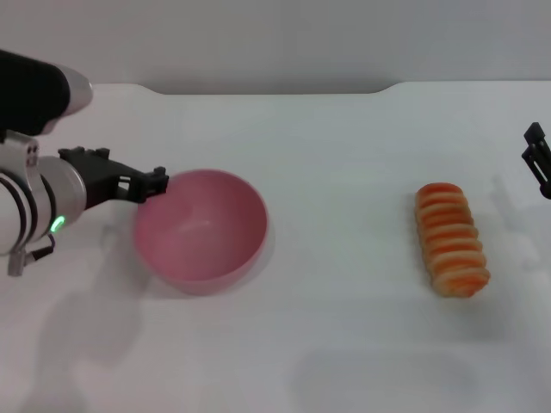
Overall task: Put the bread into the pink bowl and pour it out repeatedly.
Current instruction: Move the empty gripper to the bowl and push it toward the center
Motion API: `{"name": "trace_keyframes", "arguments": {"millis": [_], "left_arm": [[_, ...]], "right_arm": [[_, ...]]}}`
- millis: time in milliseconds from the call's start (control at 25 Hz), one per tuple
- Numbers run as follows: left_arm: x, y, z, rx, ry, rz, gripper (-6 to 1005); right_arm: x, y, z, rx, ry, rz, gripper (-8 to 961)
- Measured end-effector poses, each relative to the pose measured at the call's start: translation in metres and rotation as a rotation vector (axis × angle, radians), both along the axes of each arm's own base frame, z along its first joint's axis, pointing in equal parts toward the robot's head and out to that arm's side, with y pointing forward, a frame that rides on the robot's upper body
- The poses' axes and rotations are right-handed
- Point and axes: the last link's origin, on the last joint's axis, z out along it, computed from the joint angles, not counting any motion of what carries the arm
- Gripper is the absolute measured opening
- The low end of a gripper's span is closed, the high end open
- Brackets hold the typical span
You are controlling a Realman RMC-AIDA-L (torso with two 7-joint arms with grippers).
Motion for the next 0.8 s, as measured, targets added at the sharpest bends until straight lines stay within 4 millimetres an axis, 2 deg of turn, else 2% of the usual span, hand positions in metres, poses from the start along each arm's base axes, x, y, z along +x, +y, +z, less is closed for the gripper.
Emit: {"name": "trace_keyframes", "arguments": {"millis": [320,800], "left_arm": [[-0.013,-0.01,-0.019,-0.056,0.001,0.057,780],[-0.027,-0.012,-0.026,-0.076,0.017,0.098,776]], "right_arm": [[0.0,0.0,0.0,0.0,-0.001,-0.001,775],[-0.001,0.001,0.0,0.002,0.002,0.004,774]]}}
